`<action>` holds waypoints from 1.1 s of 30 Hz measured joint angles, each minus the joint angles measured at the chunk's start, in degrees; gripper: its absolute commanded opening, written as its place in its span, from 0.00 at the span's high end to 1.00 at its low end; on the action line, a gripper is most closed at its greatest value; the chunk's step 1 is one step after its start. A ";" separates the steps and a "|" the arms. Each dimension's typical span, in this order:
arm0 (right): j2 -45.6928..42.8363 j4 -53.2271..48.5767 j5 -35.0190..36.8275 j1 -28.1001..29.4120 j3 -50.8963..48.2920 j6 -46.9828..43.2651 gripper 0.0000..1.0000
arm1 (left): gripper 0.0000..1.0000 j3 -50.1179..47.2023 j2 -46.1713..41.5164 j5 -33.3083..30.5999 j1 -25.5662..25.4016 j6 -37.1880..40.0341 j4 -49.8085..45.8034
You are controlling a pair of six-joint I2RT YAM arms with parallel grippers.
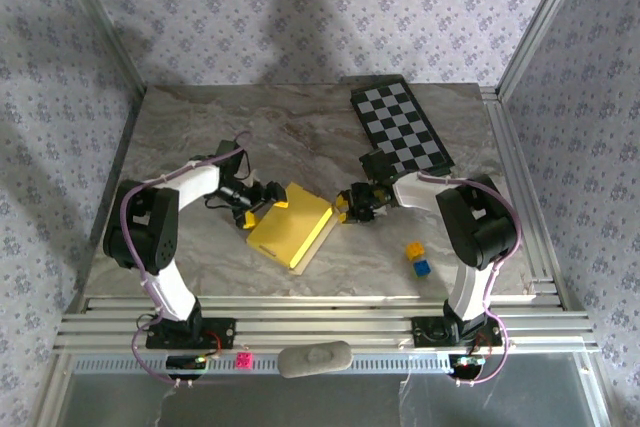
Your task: Fold the paper box
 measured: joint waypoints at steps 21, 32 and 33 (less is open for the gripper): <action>2.25 -9.05 -2.19 -1.14 4.02 -11.98 0.60 | 0.05 0.26 0.00 -0.42 -0.74 -0.22 0.07; 2.62 -5.11 -2.23 -0.42 4.28 -8.55 0.69 | 0.05 0.24 0.00 -1.27 -1.64 -1.79 0.52; 2.62 -5.01 -2.25 -0.33 4.39 -8.28 0.70 | 0.05 0.24 0.00 -1.33 -1.73 -1.95 0.63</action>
